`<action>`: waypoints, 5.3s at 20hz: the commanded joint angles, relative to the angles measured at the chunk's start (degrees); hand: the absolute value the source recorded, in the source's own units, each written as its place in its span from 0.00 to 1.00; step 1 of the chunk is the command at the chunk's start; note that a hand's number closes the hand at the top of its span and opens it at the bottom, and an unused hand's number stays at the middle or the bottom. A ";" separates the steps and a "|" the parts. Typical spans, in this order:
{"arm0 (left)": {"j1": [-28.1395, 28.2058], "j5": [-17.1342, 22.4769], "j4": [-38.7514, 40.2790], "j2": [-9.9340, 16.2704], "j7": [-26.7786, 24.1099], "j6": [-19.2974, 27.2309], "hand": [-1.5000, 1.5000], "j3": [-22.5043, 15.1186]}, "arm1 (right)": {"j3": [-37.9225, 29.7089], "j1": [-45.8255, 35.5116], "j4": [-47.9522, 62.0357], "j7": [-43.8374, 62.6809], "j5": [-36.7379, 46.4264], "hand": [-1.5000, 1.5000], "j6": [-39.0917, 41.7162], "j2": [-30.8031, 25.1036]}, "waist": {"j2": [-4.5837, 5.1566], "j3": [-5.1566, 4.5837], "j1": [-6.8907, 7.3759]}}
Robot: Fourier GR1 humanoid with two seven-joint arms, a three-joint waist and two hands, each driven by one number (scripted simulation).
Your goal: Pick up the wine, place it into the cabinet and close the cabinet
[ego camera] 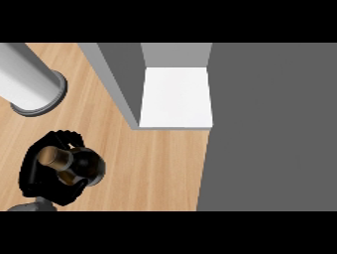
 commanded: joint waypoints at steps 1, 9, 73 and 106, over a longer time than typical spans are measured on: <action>2.06 2.80 -12.26 -1.36 10.31 1.51 1.00 -2.56 | 0.20 4.30 -6.66 -0.07 -3.21 0.00 0.65 0.70 | -0.02 0.02 -0.09; 0.53 -5.69 -23.34 -6.81 21.62 11.33 1.00 -12.30 | 0.50 1.87 -4.66 -0.01 -2.20 0.00 0.37 1.39 | 0.10 -0.03 -0.22; -34.64 5.56 18.18 -7.33 5.51 51.00 1.00 -30.63 | -4.43 1.53 -7.12 2.00 -6.30 0.00 2.94 -0.06 | 0.28 -0.06 -1.06; -56.12 9.14 53.09 -7.33 -6.62 42.95 1.00 -14.37 | -7.26 3.67 -1.82 -4.52 -10.31 0.00 6.30 1.37 | 0.64 -0.02 -1.99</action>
